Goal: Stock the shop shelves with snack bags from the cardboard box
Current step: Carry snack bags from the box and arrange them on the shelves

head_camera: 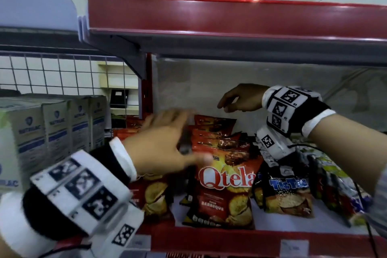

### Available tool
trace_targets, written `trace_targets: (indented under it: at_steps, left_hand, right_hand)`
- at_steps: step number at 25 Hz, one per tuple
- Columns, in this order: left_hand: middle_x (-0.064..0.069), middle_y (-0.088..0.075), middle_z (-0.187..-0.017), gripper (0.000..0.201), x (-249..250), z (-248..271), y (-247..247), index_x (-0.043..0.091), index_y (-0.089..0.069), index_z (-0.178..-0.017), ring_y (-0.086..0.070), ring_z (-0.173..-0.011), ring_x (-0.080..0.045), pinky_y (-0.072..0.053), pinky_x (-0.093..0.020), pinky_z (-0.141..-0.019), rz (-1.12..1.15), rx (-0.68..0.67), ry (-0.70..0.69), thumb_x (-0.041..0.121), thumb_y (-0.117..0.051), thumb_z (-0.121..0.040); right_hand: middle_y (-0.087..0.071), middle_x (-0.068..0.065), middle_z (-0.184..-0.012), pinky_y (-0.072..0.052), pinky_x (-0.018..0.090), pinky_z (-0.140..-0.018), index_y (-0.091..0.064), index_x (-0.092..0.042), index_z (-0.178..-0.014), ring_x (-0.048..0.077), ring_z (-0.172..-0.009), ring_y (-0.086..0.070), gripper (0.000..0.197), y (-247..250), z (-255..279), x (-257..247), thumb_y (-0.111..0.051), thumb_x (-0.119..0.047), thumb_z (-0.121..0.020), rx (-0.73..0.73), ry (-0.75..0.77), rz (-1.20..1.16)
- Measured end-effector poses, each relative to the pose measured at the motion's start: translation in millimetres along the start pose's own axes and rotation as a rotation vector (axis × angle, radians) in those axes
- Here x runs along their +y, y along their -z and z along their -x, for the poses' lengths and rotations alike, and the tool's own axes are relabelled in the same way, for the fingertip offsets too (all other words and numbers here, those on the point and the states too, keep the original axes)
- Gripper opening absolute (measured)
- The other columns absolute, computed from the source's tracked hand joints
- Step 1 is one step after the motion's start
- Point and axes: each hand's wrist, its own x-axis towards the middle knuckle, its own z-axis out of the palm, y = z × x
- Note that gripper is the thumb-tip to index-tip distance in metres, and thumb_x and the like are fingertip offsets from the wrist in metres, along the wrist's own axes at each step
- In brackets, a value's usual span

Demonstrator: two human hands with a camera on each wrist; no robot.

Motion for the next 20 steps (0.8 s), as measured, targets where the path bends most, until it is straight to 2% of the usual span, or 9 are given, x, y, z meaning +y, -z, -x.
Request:
trace_targets:
  at_steps: [2,3,6,8,9,12,13,17,20]
  left_hand:
    - [-0.006,-0.035,-0.148,0.084,-30.7,-9.3,32.4,0.036,-0.023,-0.142,-0.04,-0.131,-0.028,-0.034,-0.037,-0.104,0.121,0.149,0.19,0.079,-0.04,-0.073]
    - [-0.01,-0.044,-0.141,0.073,-47.5,-15.5,44.6,0.025,-0.034,-0.141,-0.048,-0.123,-0.03,-0.039,-0.035,-0.097,0.162,0.216,0.29,0.07,-0.041,-0.083]
    - [-0.024,-0.05,-0.136,0.061,-91.9,-25.0,49.3,0.001,-0.047,-0.134,-0.05,-0.121,-0.036,-0.039,-0.033,-0.098,0.212,0.19,0.531,0.048,-0.032,-0.099]
    - [-0.027,-0.048,-0.137,0.054,-113.7,-20.5,28.2,-0.005,-0.046,-0.133,-0.047,-0.126,-0.038,-0.038,-0.034,-0.101,0.374,0.163,0.602,0.037,-0.031,-0.102]
    - [-0.025,-0.048,-0.138,0.053,-124.0,-20.1,16.4,-0.004,-0.046,-0.134,-0.047,-0.127,-0.038,-0.038,-0.037,-0.103,0.501,0.124,0.617,0.036,-0.031,-0.102]
    - [-0.02,-0.049,-0.139,0.075,-135.5,-21.8,-9.2,0.009,-0.043,-0.14,-0.045,-0.128,-0.039,-0.035,-0.05,-0.108,0.93,-0.132,0.683,0.064,-0.026,-0.092]
    - [-0.019,-0.053,-0.136,0.079,-134.6,-25.3,-13.6,0.01,-0.045,-0.138,-0.048,-0.125,-0.038,-0.036,-0.051,-0.107,1.042,-0.154,0.684,0.069,-0.028,-0.088]
    - [-0.016,-0.063,-0.12,0.078,-129.6,-40.6,-18.9,0.014,-0.054,-0.126,-0.06,-0.11,-0.032,-0.05,-0.045,-0.092,1.168,-0.133,0.643,0.075,-0.036,-0.08]
    - [-0.022,-0.053,-0.133,0.087,-137.1,-50.6,-20.2,0.011,-0.046,-0.134,-0.051,-0.121,-0.039,-0.04,-0.052,-0.103,1.123,-0.056,0.682,0.078,-0.025,-0.082]
  right_hand:
    - [-0.06,-0.004,-0.126,-0.046,0.019,-0.074,-0.061,-0.032,-0.12,0.013,-0.101,-0.058,0.028,8.4,-9.4,-16.3,-0.057,-0.032,-0.092,0.0,0.041,0.014]
    - [-0.06,-0.003,-0.126,-0.046,0.018,-0.074,-0.061,-0.031,-0.121,0.013,-0.102,-0.057,0.029,10.7,-15.8,-24.9,-0.057,-0.031,-0.093,0.002,0.058,0.024]
    - [-0.06,-0.002,-0.128,-0.04,0.021,-0.09,-0.06,-0.028,-0.123,0.015,-0.112,-0.055,0.03,7.4,-38.2,-48.1,-0.055,-0.029,-0.094,-0.021,0.081,0.078]
    - [-0.059,-0.003,-0.13,-0.036,0.022,-0.095,-0.058,-0.029,-0.125,0.015,-0.117,-0.053,0.031,-1.1,-52.5,-61.4,-0.053,-0.03,-0.095,-0.072,0.084,0.122]
    - [-0.058,-0.004,-0.131,-0.034,0.021,-0.095,-0.057,-0.03,-0.127,0.014,-0.119,-0.052,0.032,-5.4,-58.1,-66.4,-0.052,-0.031,-0.095,-0.101,0.085,0.141]
    - [-0.052,-0.006,-0.138,-0.03,0.02,-0.096,-0.051,-0.032,-0.133,0.014,-0.125,-0.046,0.036,-18.3,-69.7,-75.5,-0.049,-0.031,-0.097,-0.186,0.093,0.205]
    - [-0.05,-0.006,-0.14,-0.03,0.021,-0.098,-0.049,-0.031,-0.135,0.014,-0.127,-0.045,0.038,-23.0,-72.5,-76.8,-0.048,-0.031,-0.097,-0.206,0.094,0.224]
    - [-0.046,-0.001,-0.144,-0.031,0.025,-0.104,-0.043,-0.027,-0.14,0.018,-0.13,-0.043,0.042,-37.0,-79.7,-75.3,-0.045,-0.028,-0.098,-0.27,0.069,0.268]
    - [-0.042,0.001,-0.146,-0.031,0.025,-0.103,-0.04,-0.024,-0.142,0.018,-0.13,-0.042,0.043,-40.3,-83.9,-71.1,-0.042,-0.03,-0.1,-0.282,0.039,0.271]
